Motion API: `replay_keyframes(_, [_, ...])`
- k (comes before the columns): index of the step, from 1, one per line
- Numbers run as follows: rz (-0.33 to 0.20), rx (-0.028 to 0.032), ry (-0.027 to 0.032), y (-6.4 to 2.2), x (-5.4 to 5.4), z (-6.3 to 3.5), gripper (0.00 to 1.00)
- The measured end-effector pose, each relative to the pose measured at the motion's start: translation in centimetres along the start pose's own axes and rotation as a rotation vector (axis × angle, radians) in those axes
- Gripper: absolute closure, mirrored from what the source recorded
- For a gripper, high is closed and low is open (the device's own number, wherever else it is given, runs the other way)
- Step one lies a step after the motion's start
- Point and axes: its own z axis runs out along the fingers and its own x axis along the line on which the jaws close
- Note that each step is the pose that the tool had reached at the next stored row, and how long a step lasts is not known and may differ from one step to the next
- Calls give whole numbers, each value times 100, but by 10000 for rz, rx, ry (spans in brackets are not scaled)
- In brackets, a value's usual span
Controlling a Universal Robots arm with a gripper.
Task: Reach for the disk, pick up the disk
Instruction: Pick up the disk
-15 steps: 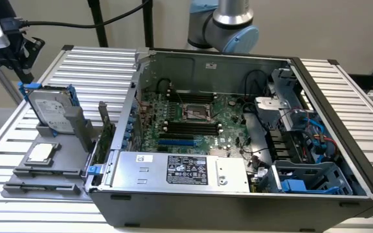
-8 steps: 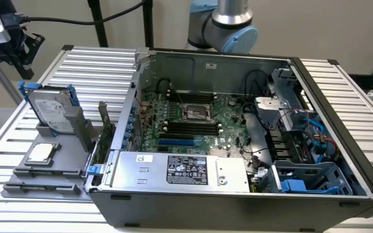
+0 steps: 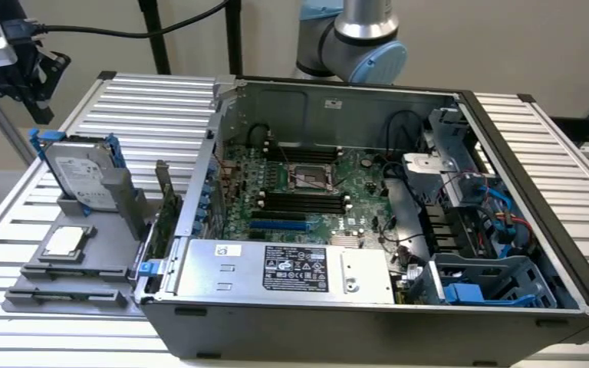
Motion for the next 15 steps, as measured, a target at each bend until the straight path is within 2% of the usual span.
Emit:
replay_keyframes(3, [-210,1,8,2,1,-1,89])
replay_keyframes(15, [-2376,1,79,3,1,0,89])
